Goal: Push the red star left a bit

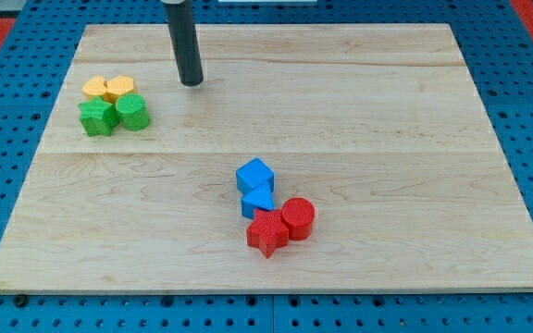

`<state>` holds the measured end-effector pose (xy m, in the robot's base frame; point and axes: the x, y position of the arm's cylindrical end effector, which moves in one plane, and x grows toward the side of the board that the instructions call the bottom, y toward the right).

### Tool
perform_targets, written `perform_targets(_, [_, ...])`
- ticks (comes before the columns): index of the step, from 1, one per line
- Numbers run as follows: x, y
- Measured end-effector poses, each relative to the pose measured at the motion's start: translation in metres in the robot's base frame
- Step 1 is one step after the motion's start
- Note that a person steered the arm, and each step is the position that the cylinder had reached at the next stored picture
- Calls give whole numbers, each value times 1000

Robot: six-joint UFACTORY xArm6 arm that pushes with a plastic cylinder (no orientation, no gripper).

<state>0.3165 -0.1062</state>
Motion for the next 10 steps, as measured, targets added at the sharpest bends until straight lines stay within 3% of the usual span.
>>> perform_targets(2, [100,76])
perform_targets(4, [101,91])
perform_targets(5, [107,176])
perform_targets(6, [146,246])
perform_targets(7, [220,246])
perform_targets(8, [271,185])
perform_targets(9, [265,115])
perform_targets(10, [263,98])
